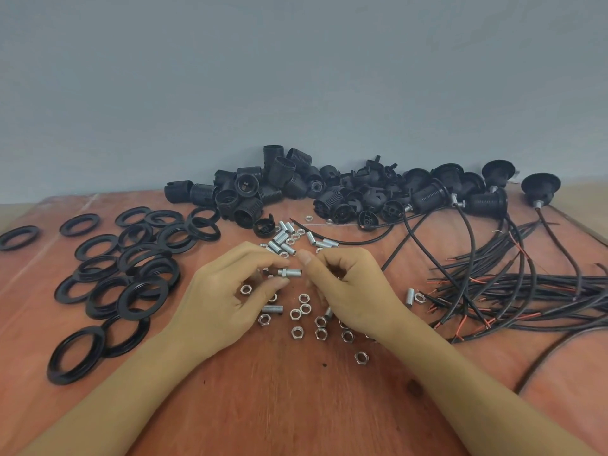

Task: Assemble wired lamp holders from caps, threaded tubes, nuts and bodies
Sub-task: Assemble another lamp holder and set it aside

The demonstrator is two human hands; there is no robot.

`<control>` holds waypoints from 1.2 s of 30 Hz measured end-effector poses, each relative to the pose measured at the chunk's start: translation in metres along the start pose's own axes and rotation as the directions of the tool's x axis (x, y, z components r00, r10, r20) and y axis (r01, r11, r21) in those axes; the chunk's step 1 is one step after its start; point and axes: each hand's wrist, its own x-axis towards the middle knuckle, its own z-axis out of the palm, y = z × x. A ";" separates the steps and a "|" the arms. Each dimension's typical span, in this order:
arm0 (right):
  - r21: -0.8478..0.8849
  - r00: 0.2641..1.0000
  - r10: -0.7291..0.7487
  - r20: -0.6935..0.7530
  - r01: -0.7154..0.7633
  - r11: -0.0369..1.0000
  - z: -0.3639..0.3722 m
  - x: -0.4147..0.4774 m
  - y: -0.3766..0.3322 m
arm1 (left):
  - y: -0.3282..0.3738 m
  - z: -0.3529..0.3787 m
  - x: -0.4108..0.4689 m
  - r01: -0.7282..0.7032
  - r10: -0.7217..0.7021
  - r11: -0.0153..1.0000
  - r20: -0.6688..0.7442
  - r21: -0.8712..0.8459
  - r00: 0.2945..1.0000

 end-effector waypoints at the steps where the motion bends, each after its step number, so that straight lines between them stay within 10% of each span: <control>1: 0.010 1.000 -0.005 -0.004 0.005 1.000 0.000 0.000 0.000 | 0.000 0.000 0.000 0.000 0.000 1.000 0.000 0.003 1.000; 11: -0.057 0.999 -0.034 0.025 0.035 0.998 -0.004 0.001 0.002 | 0.003 0.001 0.000 -0.013 0.014 0.999 0.027 -0.029 1.000; 15: -0.327 0.984 -0.101 -0.149 0.047 0.944 -0.030 0.010 -0.001 | 0.002 -0.001 -0.001 0.022 -0.022 1.000 0.019 -0.010 1.000; 23: -0.519 0.751 0.084 -0.655 -0.527 0.673 -0.145 0.012 0.021 | 0.007 0.001 -0.001 0.029 -0.028 0.999 0.034 -0.045 0.999; 29: -0.512 0.702 0.442 -0.559 -0.711 0.482 -0.186 -0.003 0.038 | 0.008 0.003 -0.002 0.041 -0.040 0.999 0.038 -0.030 0.998; 36: -0.698 0.768 0.491 -0.412 -0.612 0.371 -0.176 -0.001 0.037 | 0.009 0.002 -0.001 0.039 -0.038 0.999 0.041 -0.024 0.998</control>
